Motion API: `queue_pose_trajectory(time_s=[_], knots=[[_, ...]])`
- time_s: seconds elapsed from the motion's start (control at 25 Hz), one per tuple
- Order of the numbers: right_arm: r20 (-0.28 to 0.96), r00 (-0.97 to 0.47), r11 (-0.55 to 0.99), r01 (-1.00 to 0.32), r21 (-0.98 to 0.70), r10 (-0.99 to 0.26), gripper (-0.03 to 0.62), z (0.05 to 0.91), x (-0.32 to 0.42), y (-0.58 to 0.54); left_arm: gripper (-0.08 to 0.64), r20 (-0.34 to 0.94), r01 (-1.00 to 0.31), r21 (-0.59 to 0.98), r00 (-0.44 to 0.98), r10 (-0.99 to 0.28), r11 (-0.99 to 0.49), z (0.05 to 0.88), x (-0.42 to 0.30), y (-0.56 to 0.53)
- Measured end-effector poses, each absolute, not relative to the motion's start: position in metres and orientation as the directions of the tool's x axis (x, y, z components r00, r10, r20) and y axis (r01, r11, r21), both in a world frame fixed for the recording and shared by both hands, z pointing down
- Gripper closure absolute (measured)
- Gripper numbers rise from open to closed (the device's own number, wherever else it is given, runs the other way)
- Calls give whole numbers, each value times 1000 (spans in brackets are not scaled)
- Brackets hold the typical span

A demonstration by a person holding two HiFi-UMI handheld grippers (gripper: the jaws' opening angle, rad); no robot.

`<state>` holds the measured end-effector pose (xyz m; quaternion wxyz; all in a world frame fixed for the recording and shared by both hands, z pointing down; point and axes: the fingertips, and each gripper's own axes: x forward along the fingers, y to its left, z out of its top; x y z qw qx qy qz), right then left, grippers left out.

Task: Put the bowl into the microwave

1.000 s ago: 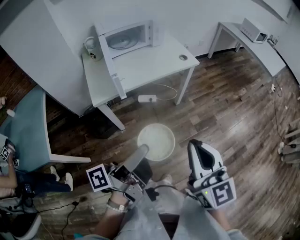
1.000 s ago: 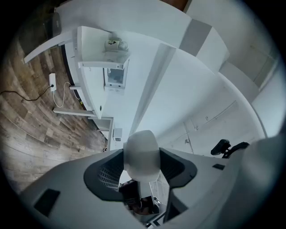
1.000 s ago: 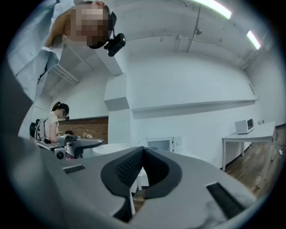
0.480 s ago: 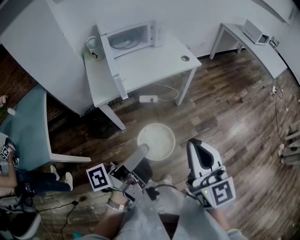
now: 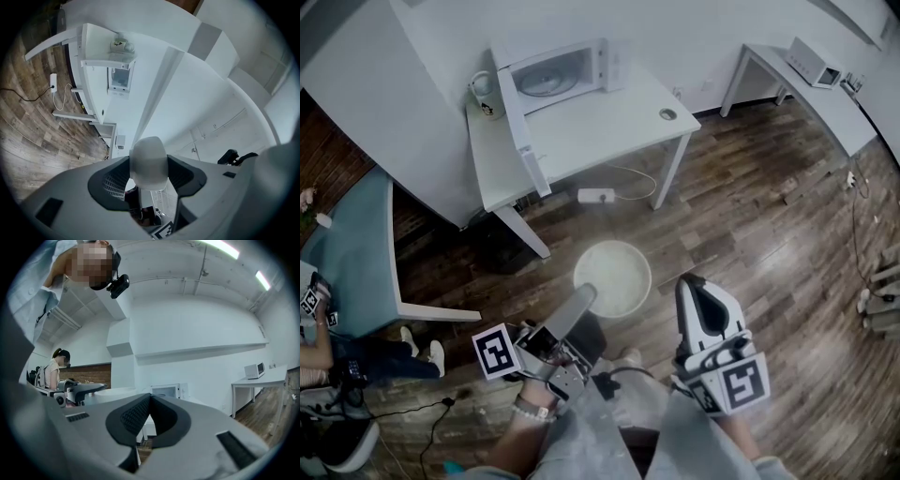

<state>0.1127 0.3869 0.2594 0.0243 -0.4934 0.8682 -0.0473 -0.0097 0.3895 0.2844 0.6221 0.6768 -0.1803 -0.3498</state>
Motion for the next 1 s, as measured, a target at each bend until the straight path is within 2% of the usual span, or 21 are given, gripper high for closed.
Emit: queue_pose_trajectory(time_s=[1.0], knots=[[-4,-465,462,-880,-105,-885,588,271,202,421,319,-292,206,957,681,-672,-206,278,59,414]])
